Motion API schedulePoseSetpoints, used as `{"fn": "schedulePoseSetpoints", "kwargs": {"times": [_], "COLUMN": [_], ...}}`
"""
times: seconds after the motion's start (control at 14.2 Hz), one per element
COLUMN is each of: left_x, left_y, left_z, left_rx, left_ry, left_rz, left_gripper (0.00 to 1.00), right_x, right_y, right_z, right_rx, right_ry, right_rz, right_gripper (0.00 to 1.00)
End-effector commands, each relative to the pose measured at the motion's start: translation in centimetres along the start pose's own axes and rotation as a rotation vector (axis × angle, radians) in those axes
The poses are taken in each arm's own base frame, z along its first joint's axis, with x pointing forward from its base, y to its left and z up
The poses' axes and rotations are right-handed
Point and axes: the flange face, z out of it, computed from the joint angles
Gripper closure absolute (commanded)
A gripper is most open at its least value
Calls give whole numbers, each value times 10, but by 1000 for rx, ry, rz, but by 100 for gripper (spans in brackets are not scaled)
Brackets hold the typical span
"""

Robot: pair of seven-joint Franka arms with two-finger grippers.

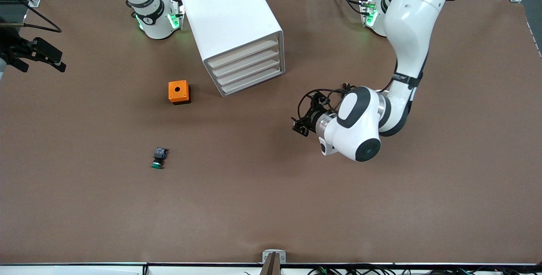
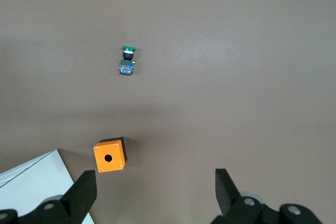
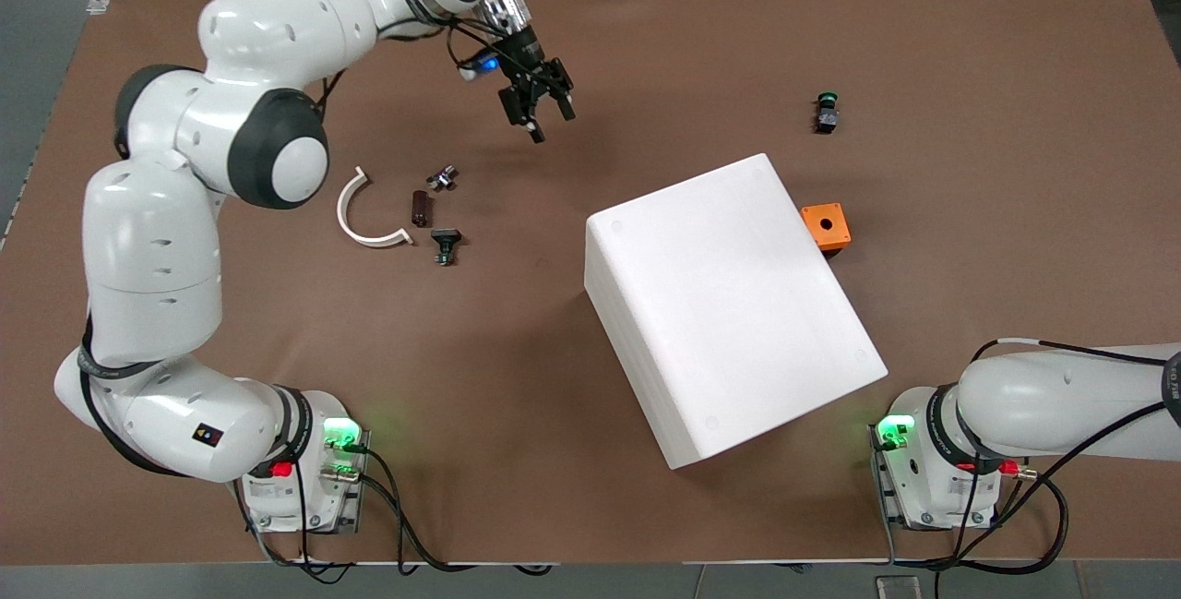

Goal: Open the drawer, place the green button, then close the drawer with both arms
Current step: 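Reach the left gripper toward the front of the cabinet's drawer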

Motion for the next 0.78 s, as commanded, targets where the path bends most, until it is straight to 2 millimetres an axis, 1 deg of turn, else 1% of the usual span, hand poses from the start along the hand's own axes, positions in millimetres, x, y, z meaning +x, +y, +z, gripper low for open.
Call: {"fn": "schedulePoseSetpoints", "kwargs": {"times": [0.0, 0.07, 0.14, 0.35, 0.49, 0.57, 0.64, 0.71], "left_x": [4, 7, 10, 24, 22, 18, 18, 12], "left_y": [20, 25, 28, 37, 37, 36, 36, 33], "left_z": [38, 59, 73, 101, 122, 129, 133, 143], "left_rx": [84, 126, 156, 226, 281, 303, 317, 355], "left_ry": [-105, -116, -128, -166, -175, -186, -198, -197], "left_rz": [-259, -331, -398, -548, -593, -609, -629, -640], "left_gripper": [0, 0, 0, 0, 0, 0, 1, 5], "right_x": [-7, -7, -7, -6, -2, 2, 1, 2], "right_y": [1, 1, 2, 1, 0, 0, 0, 0], "right_z": [-2, -2, -3, -7, -7, 1, 3, 2], "right_rx": [-13, -13, -14, -14, -14, -9, -8, -11], "right_ry": [9, 10, 12, 12, 12, -9, -28, -28], "right_rz": [-3, -3, -3, -9, -1, -4, -7, -7], "right_gripper": [0, 0, 0, 0, 0, 0, 0, 0]}}
